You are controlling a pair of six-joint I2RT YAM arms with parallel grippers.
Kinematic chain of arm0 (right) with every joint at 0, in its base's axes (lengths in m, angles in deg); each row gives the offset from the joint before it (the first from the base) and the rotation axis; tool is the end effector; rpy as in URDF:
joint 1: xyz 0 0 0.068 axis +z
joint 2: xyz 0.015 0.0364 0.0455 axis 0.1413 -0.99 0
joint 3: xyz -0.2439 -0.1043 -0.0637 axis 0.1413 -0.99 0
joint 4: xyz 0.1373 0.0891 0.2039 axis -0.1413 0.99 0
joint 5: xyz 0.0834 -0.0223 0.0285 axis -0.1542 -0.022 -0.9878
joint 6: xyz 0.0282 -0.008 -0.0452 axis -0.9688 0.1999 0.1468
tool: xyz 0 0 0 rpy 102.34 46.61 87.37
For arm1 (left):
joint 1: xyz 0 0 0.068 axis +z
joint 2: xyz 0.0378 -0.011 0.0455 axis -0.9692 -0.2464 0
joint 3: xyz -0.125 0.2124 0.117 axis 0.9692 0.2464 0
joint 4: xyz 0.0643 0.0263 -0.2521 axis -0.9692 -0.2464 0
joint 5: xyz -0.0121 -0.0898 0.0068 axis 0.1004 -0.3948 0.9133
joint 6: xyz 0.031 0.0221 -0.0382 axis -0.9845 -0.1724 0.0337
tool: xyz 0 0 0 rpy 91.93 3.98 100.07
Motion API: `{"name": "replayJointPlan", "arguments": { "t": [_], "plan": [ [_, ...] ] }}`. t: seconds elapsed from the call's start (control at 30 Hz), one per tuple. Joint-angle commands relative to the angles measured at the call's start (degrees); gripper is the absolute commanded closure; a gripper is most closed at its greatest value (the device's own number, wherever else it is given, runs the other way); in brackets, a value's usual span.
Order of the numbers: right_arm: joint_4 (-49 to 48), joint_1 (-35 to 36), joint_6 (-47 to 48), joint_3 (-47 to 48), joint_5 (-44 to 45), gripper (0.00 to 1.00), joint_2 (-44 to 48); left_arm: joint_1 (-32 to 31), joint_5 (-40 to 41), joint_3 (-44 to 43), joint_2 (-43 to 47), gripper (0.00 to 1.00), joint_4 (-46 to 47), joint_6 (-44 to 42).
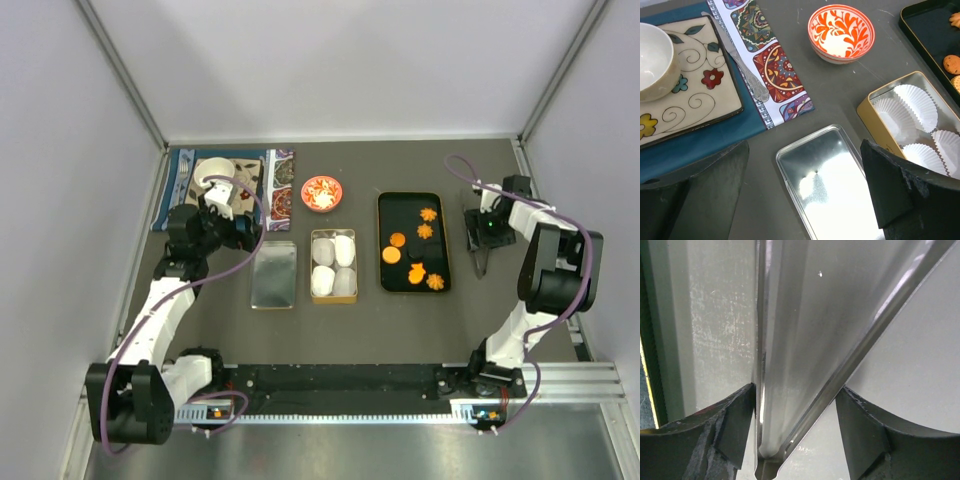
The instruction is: Pack the cookies
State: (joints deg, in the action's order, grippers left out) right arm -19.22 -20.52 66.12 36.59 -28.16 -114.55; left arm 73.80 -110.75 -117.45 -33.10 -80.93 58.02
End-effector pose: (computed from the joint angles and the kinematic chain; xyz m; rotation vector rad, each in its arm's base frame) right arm 0.3336 -0.0678 0.1693 -0.2300 2.7170 0.0450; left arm 0.2342 -0.0232 0.2689 0.3942 1.8737 -0.4038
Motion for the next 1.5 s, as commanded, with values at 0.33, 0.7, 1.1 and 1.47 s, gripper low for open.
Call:
{"name": "replayJointPlan", "arguments": {
  "t": [0.33, 0.7, 1.1, 1.47],
  "plan": [
    [-4.2, 0.6, -2.2, 3.5, 2.8, 0.22, -2.4, -0.2, -2.2, -1.0, -2.3, 0.01, 6.4, 1.7],
    [-4.6, 0.7, -2.8, 4.9, 2.0, 0.26, -4.5, -0.2, -1.8, -1.2, -2.9, 0.01, 6.8, 2.1],
    [-4.5, 1.4, -3.1, 5.0, 0.3, 0.32, -6.8, -0.2, -1.8, -1.1, -3.3, 0.01, 6.9, 2.5],
    [-4.0, 1.5, -3.2, 5.1, 0.3, 0.36, -7.2, -0.2, -1.8, -0.8, -3.0, 0.01, 6.9, 2.5]
  ]
}}
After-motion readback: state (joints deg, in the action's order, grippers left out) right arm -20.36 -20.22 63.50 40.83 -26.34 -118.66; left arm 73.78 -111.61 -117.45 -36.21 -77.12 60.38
